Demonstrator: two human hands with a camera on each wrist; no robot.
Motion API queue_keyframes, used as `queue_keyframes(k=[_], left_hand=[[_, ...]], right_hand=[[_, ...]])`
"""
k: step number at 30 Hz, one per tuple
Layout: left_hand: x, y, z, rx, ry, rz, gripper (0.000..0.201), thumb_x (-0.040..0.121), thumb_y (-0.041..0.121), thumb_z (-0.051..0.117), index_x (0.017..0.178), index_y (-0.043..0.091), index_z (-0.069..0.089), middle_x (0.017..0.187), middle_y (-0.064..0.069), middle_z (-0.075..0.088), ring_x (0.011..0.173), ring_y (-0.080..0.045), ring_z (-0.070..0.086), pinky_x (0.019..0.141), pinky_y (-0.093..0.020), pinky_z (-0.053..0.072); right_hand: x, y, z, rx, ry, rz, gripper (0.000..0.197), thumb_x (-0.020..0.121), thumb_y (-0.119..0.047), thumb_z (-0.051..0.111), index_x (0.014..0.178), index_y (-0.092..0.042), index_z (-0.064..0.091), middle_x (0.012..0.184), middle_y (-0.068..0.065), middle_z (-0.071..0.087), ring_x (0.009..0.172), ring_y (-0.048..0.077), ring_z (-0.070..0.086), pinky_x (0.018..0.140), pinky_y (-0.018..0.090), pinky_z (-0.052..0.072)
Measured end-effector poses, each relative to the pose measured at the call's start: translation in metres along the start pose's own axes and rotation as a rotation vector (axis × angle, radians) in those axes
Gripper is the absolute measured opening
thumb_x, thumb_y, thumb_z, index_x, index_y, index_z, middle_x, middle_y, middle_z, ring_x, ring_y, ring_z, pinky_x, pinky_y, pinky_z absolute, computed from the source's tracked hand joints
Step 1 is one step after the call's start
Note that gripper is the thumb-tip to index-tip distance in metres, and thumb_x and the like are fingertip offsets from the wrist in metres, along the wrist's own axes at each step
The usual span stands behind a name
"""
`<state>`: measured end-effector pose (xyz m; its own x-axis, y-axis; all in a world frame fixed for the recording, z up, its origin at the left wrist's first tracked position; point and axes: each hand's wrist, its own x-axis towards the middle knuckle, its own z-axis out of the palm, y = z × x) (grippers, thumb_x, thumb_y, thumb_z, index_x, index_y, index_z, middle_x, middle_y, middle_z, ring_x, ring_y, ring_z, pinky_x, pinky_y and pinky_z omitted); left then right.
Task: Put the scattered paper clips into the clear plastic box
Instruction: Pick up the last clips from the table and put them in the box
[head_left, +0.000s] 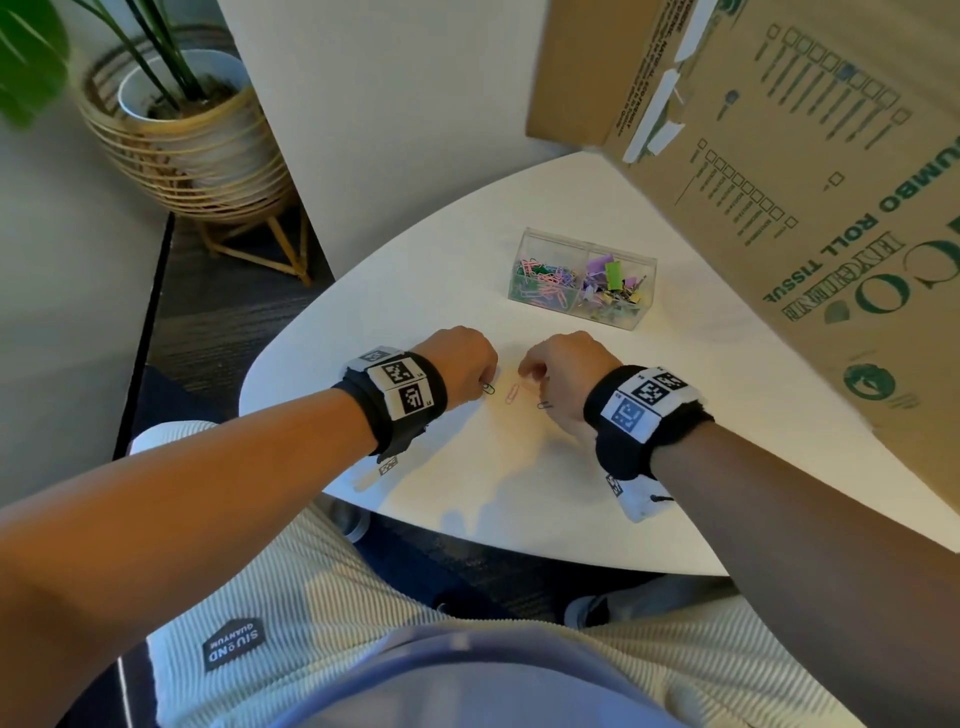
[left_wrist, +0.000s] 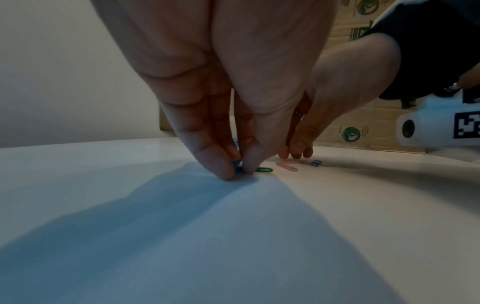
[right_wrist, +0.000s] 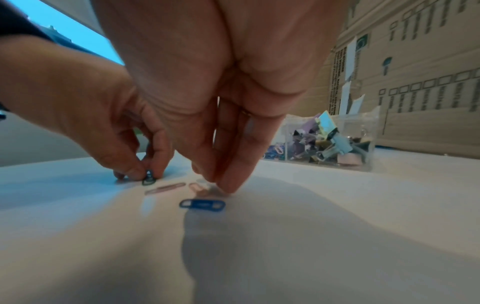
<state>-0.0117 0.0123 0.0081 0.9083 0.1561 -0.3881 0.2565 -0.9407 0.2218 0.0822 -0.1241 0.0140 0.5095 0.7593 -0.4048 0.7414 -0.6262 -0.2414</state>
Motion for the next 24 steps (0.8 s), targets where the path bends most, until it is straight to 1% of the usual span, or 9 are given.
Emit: queue_keyframes(k=[3, 5, 6, 9, 12, 16, 19, 21, 24], left_hand=[[-0.001, -0.003, 0.0, 0.023, 0.004, 0.022, 0.027, 0.096, 0.017, 0.051, 0.119, 0.017, 0.066, 0.121, -0.002, 0.06, 0.109, -0.02, 0.056, 0.083, -0.023, 0.039], [-0.002, -0.003, -0.001, 0.031, 0.006, 0.038, 0.029, 0.096, 0.018, 0.052, 0.122, 0.018, 0.064, 0.122, -0.001, 0.061, 0.11, -0.02, 0.056, 0.083, -0.023, 0.039], [-0.002, -0.003, -0.001, 0.028, 0.01, 0.042, 0.029, 0.096, 0.018, 0.053, 0.123, 0.019, 0.063, 0.123, -0.001, 0.061, 0.109, -0.02, 0.056, 0.084, -0.024, 0.04], [-0.001, -0.002, 0.0, 0.03, 0.006, 0.031, 0.032, 0.096, 0.017, 0.054, 0.127, 0.02, 0.061, 0.126, -0.001, 0.061, 0.111, -0.021, 0.057, 0.09, -0.027, 0.044], [0.001, -0.001, 0.001, 0.025, -0.001, 0.004, 0.028, 0.095, 0.019, 0.055, 0.122, 0.02, 0.064, 0.12, -0.003, 0.064, 0.106, -0.021, 0.06, 0.088, -0.027, 0.046], [0.002, 0.002, 0.0, 0.02, 0.001, -0.028, 0.022, 0.092, 0.018, 0.055, 0.111, 0.017, 0.067, 0.112, -0.004, 0.065, 0.1, -0.022, 0.06, 0.081, -0.026, 0.046], [0.003, 0.006, -0.001, 0.058, 0.002, -0.042, 0.021, 0.09, 0.018, 0.053, 0.103, 0.011, 0.068, 0.103, -0.008, 0.067, 0.093, -0.026, 0.062, 0.076, -0.029, 0.048], [0.004, 0.009, -0.002, 0.068, 0.004, -0.056, 0.021, 0.088, 0.018, 0.054, 0.101, 0.008, 0.067, 0.099, -0.011, 0.067, 0.088, -0.027, 0.063, 0.074, -0.03, 0.05], [0.006, 0.009, -0.003, 0.066, 0.008, -0.066, 0.019, 0.086, 0.017, 0.057, 0.101, 0.008, 0.065, 0.098, -0.011, 0.067, 0.088, -0.028, 0.063, 0.074, -0.03, 0.05]], right_hand=[[-0.008, 0.005, -0.001, -0.079, -0.095, -0.141, 0.052, 0.086, 0.001, 0.057, 0.133, -0.022, 0.055, 0.13, 0.005, 0.052, 0.118, 0.026, 0.052, 0.097, 0.034, 0.045], [-0.009, 0.006, 0.001, -0.15, -0.114, -0.246, 0.049, 0.085, 0.001, 0.055, 0.129, -0.02, 0.057, 0.129, 0.005, 0.052, 0.116, 0.026, 0.053, 0.096, 0.037, 0.046], [-0.008, 0.007, 0.002, -0.156, -0.119, -0.264, 0.045, 0.087, -0.001, 0.055, 0.127, -0.019, 0.06, 0.128, 0.005, 0.053, 0.113, 0.026, 0.054, 0.094, 0.037, 0.047], [-0.003, 0.006, 0.001, -0.189, -0.126, -0.259, 0.031, 0.093, -0.009, 0.054, 0.121, -0.016, 0.066, 0.122, 0.005, 0.06, 0.108, 0.027, 0.058, 0.091, 0.033, 0.047], [0.001, 0.009, 0.004, -0.209, -0.074, -0.249, 0.03, 0.091, -0.01, 0.054, 0.113, -0.021, 0.071, 0.111, 0.004, 0.068, 0.102, 0.028, 0.062, 0.089, 0.033, 0.049], [0.005, 0.01, 0.004, -0.195, -0.038, -0.173, 0.028, 0.093, -0.01, 0.052, 0.114, -0.019, 0.069, 0.112, 0.006, 0.066, 0.102, 0.027, 0.06, 0.086, 0.029, 0.047], [0.006, 0.008, 0.005, -0.18, 0.003, -0.144, 0.029, 0.094, -0.01, 0.05, 0.117, -0.018, 0.067, 0.115, 0.007, 0.065, 0.105, 0.028, 0.06, 0.085, 0.029, 0.045], [0.004, 0.009, 0.007, -0.17, 0.014, -0.125, 0.03, 0.095, -0.011, 0.048, 0.118, -0.017, 0.066, 0.116, 0.008, 0.064, 0.105, 0.028, 0.059, 0.085, 0.029, 0.045], [0.001, 0.011, 0.008, -0.106, -0.002, -0.115, 0.03, 0.092, -0.008, 0.049, 0.116, -0.015, 0.067, 0.113, 0.008, 0.063, 0.104, 0.03, 0.06, 0.086, 0.03, 0.046]])
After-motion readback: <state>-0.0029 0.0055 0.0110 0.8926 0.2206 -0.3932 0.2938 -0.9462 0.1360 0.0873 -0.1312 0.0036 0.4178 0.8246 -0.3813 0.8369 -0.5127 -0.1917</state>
